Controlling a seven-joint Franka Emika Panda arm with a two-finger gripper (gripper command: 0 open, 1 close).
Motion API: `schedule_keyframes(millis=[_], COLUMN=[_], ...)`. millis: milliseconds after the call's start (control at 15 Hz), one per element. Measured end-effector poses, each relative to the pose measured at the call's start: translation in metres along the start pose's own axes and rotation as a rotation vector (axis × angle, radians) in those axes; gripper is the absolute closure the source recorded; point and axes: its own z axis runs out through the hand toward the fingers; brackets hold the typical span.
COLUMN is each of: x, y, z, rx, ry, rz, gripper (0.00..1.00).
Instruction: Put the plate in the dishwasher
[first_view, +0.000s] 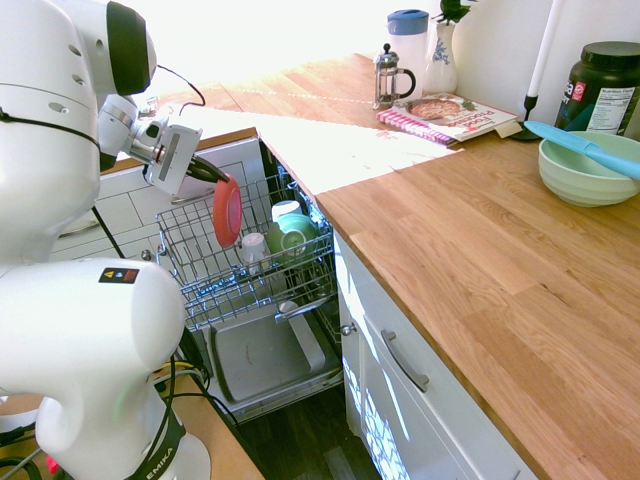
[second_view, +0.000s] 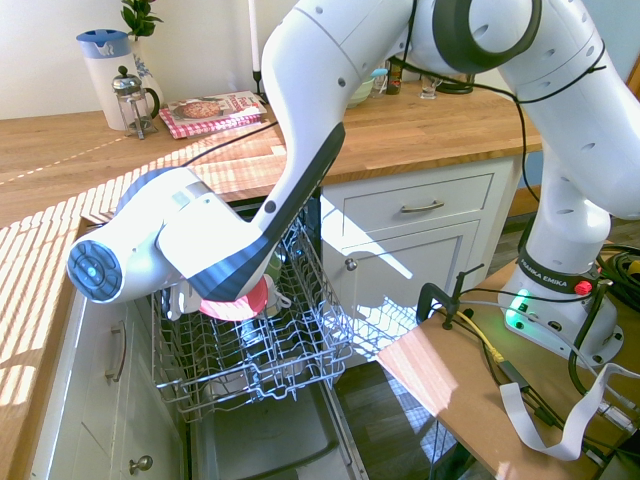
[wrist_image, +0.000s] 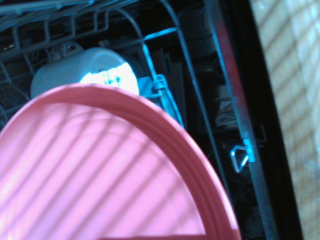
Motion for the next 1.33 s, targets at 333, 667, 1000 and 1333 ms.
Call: schedule_keyframes(millis=[333,667,1000,1333], x=[-0.01,-0.008,-0.008,0.044], y=[-0.023,-0.046,-0.067,-0.044], z=[0.006,0.0,-0.004,-0.062], rx=[0.006,0.025,0.048,0.098], ry=[-0.102,-0.175,-0.253,-0.467], rz=[-0.04,-0.058,-0.086,-0.116], gripper=[0.0,0.0,0.0,0.0])
